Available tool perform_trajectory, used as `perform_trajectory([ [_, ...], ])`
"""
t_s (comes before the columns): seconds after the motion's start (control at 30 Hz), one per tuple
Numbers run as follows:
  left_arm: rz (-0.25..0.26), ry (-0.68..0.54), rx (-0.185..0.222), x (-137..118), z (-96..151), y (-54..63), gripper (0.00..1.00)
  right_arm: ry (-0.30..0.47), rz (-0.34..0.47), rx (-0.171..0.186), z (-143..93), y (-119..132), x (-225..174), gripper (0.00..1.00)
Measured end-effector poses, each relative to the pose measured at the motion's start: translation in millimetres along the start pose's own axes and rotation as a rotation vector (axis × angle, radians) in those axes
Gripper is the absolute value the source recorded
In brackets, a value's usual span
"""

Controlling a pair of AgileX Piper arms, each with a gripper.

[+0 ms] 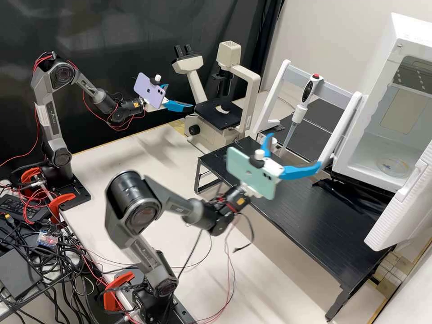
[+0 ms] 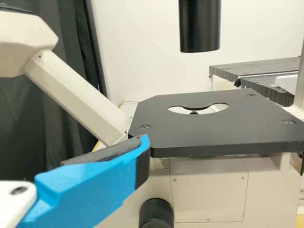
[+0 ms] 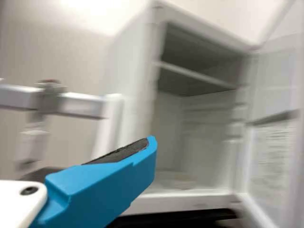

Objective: Move the petri dish to the incubator

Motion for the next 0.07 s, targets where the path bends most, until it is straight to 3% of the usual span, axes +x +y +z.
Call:
perform_trajectory([
  [0.07, 0.000, 0.000, 0.000, 0.0, 0.0, 0.0, 1.00, 0.024, -0.041, 0.038, -10.3, -10.8, -17.7, 1.00],
])
